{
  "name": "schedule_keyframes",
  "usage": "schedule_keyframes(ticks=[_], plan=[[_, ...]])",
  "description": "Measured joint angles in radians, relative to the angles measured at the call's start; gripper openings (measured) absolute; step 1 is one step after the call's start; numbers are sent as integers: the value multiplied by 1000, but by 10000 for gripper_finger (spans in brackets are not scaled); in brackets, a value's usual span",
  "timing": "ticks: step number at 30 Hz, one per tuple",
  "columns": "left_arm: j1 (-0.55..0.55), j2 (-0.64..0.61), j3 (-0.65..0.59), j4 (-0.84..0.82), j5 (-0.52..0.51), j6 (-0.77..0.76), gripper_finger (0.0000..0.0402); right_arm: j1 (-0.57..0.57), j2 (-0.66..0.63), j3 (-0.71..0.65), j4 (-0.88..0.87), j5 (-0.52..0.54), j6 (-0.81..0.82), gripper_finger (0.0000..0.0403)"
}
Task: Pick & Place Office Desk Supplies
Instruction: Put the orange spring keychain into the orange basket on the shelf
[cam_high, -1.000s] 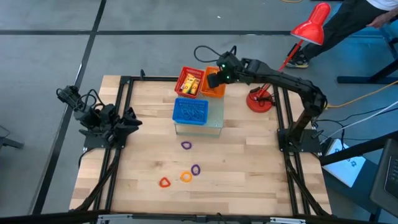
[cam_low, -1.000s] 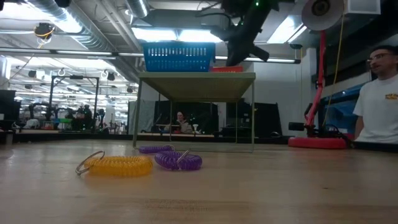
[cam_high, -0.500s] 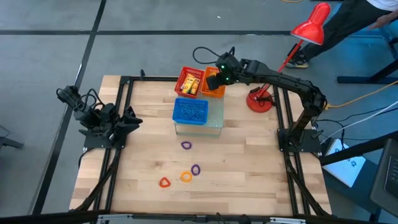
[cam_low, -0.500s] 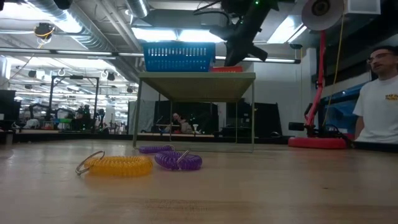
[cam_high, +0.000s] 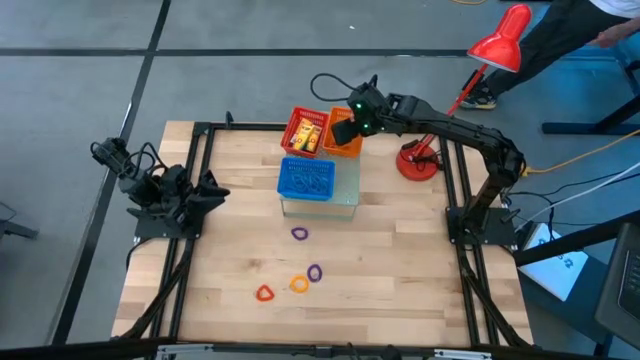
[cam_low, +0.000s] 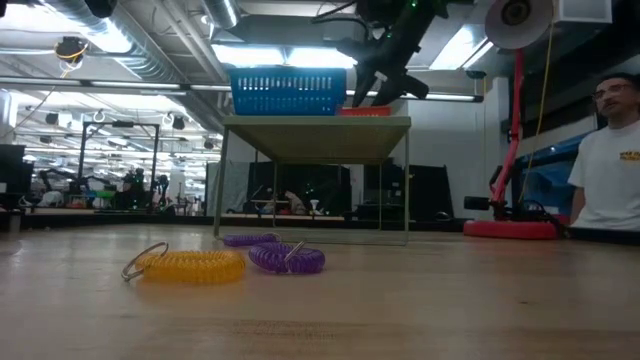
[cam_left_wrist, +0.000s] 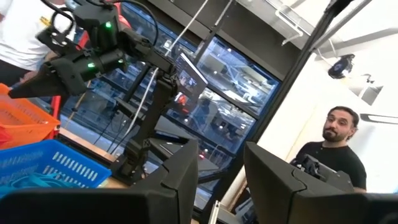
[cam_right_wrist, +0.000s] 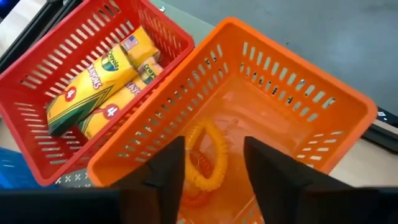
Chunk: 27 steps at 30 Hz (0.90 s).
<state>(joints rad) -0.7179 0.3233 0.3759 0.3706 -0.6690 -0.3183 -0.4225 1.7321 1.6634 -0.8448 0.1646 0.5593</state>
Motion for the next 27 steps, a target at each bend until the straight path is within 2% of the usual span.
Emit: schedule_keyframes(ticks=[4, 9, 15, 21, 27], plan=[[0, 0, 0, 0, -22, -1, 125, 1, 0, 0, 1, 3, -18, 197], [0, 9, 0, 9, -2, -63, 125, 7, 0, 8, 75, 19, -18, 205], [0, 67, 2, 100, 124, -73, 120, 67, -1, 143, 145, 2, 32, 205], [0, 118, 61, 111, 270, -47, 98, 158, -2, 318, 208, 83, -15, 206], [0, 169, 122, 111, 336, -37, 98, 267, -2, 416, 220, 182, -28, 206]])
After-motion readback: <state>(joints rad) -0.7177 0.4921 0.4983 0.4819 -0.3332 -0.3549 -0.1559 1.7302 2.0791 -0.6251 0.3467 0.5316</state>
